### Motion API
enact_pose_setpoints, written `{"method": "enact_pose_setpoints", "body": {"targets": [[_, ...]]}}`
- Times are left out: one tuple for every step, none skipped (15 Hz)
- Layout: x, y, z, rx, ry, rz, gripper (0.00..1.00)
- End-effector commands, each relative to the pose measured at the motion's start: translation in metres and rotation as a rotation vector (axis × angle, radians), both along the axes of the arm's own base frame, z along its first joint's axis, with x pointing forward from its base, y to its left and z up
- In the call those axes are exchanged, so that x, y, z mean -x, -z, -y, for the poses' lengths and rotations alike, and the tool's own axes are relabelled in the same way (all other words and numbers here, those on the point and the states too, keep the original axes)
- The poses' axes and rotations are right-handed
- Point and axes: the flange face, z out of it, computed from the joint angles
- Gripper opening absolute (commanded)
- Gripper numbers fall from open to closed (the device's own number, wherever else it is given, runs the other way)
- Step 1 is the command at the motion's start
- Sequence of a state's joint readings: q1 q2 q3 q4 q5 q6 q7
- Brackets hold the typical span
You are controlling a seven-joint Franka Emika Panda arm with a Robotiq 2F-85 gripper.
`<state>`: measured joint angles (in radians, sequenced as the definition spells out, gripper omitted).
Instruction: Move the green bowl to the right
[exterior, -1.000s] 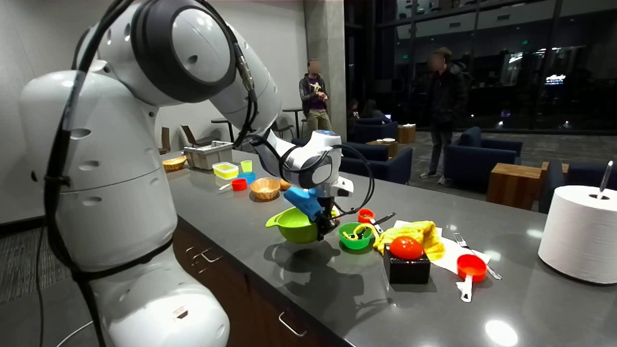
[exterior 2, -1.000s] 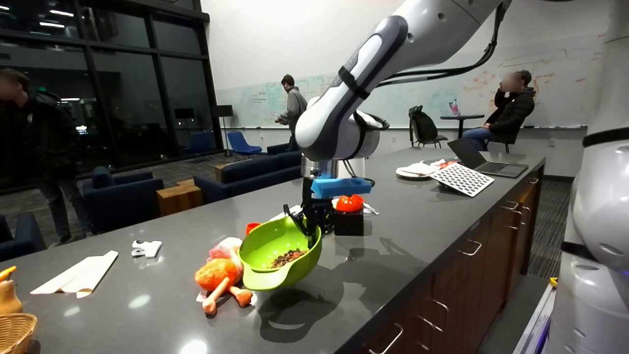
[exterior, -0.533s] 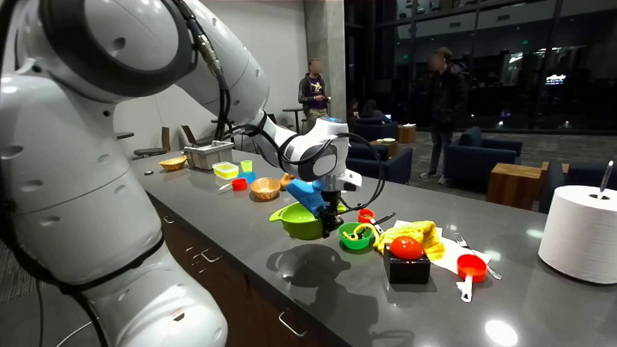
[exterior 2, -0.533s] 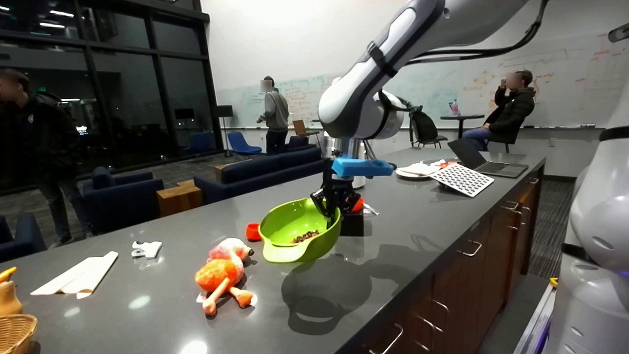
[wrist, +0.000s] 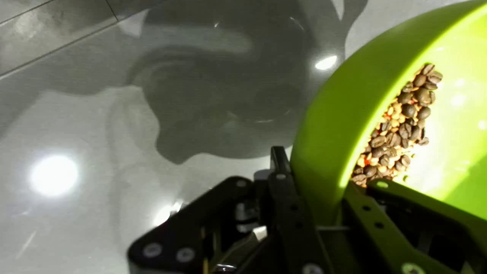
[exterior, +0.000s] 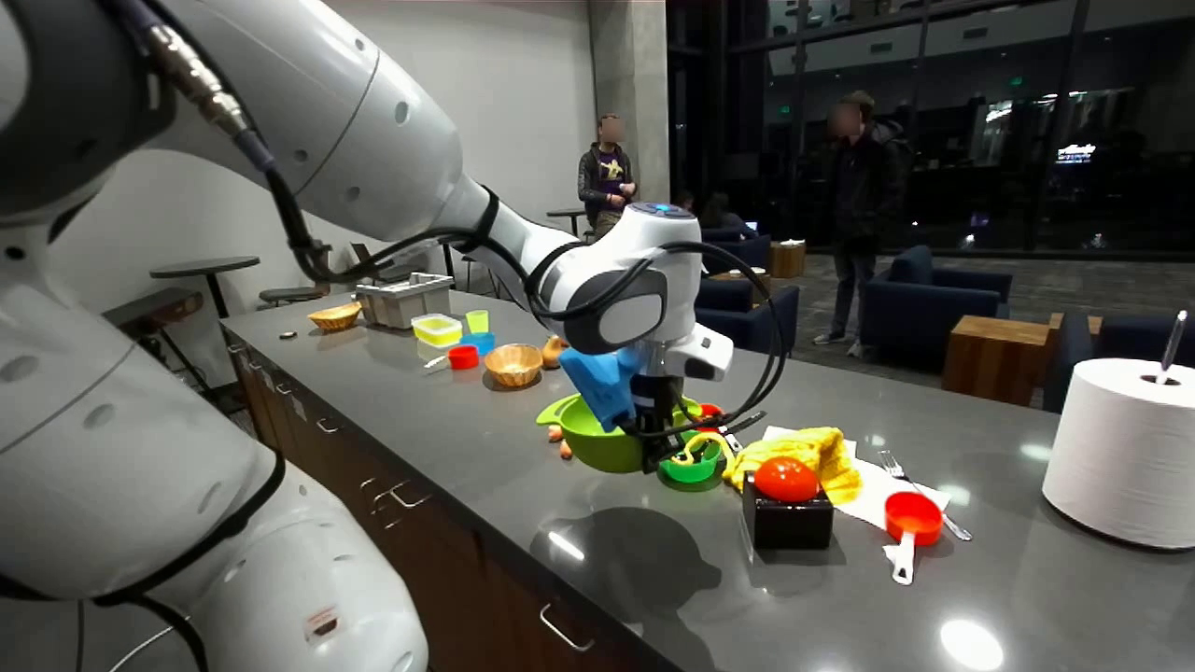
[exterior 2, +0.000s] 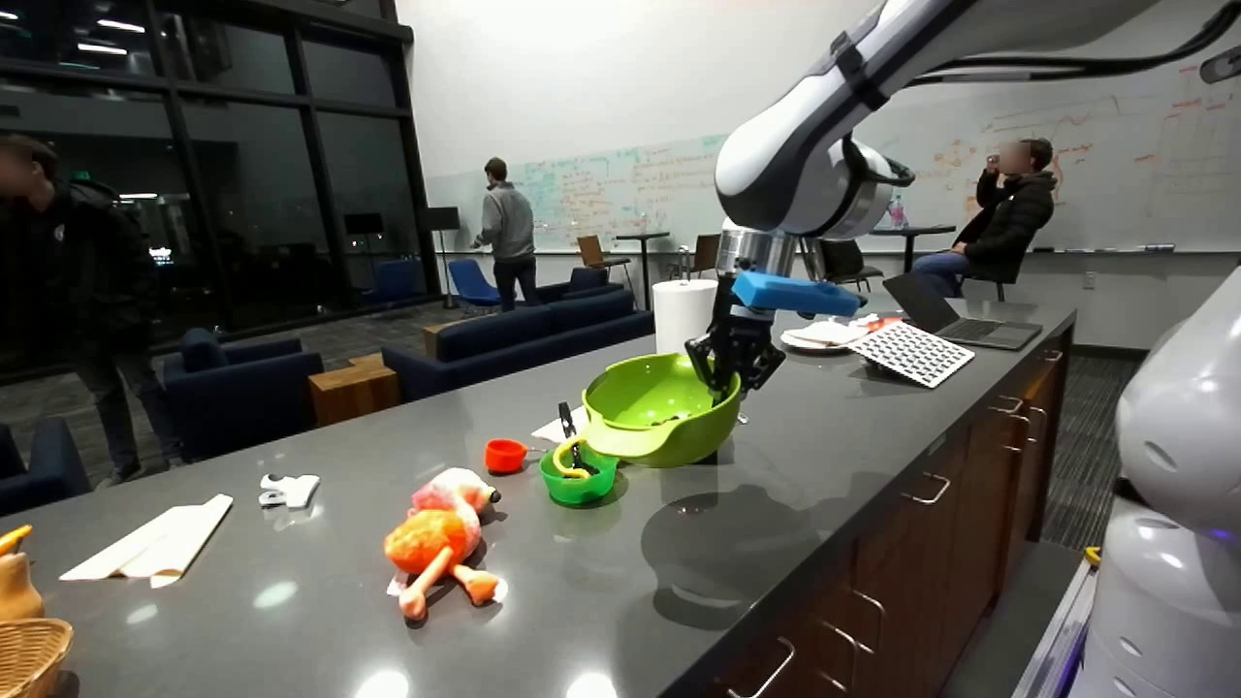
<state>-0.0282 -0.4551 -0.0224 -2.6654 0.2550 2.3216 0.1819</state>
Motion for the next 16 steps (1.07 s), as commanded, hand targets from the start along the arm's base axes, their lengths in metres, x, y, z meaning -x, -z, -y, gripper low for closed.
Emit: {"method": "enact_pose_setpoints", "body": {"targets": [[0.032, -0.015, 0.028, -0.012, 0.076, 0.021, 0.03], [0.039, -0.016, 0.038, -0.015, 0.097, 0.023, 0.03], [0.045, -0.017, 0.046, -0.016, 0.117, 0.025, 0.03], [0.051, -0.017, 0.056, -0.017, 0.136, 0.028, 0.03], [0.056, -0.018, 0.064, -0.019, 0.155, 0.031, 0.03], [0.060, -0.017, 0.073, -0.022, 0.170, 0.033, 0.03], [0.063, -0.018, 0.080, -0.021, 0.187, 0.035, 0.03], [0.064, -0.017, 0.086, -0.024, 0.199, 0.037, 0.03], [0.066, -0.017, 0.092, -0.024, 0.211, 0.038, 0.03], [0.066, -0.017, 0.097, -0.025, 0.221, 0.039, 0.03], [0.067, -0.017, 0.102, -0.028, 0.231, 0.036, 0.03], [0.067, -0.016, 0.106, -0.029, 0.241, 0.035, 0.03], [0.067, -0.014, 0.110, -0.034, 0.250, 0.033, 0.03], [0.068, -0.013, 0.113, -0.042, 0.260, 0.033, 0.03], [0.069, -0.011, 0.116, -0.051, 0.270, 0.035, 0.03], [0.069, -0.010, 0.120, -0.063, 0.284, 0.040, 0.03]]}}
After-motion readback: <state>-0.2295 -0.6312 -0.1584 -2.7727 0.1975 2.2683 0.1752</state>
